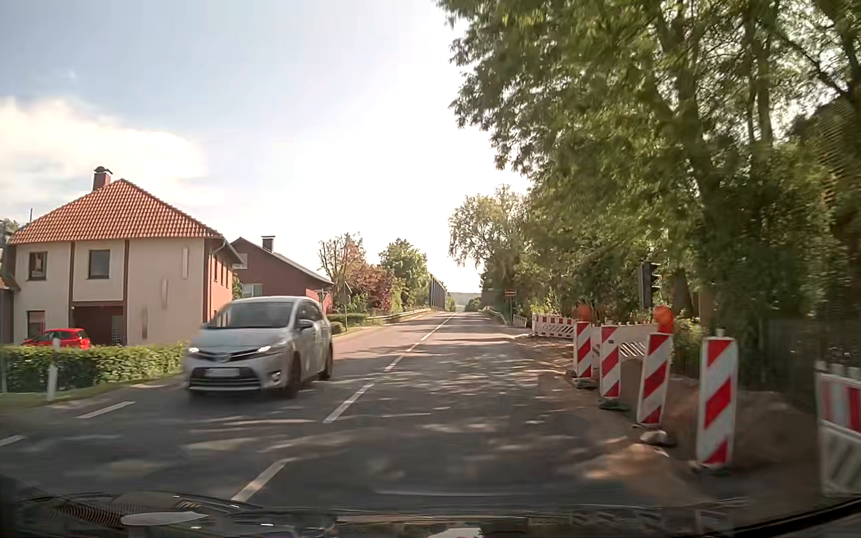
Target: Follow the waypoints while adhering to traffic rules and regulations
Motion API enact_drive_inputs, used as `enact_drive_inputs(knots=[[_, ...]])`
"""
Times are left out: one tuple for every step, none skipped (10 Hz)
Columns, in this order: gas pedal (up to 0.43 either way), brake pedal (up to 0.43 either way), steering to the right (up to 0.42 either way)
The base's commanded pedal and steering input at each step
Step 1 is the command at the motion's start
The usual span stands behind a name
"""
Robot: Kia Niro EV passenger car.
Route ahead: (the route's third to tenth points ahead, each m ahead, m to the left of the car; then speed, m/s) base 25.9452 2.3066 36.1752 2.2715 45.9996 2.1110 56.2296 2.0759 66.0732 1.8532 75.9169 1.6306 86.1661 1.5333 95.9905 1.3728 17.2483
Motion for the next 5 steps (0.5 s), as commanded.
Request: enact_drive_inputs(knots=[[0.197,0.0,0.002],[0.197,0.0,0.002],[0.197,0.0,0.002],[0.209,0.0,0.002],[0.209,0.0,0.001]])
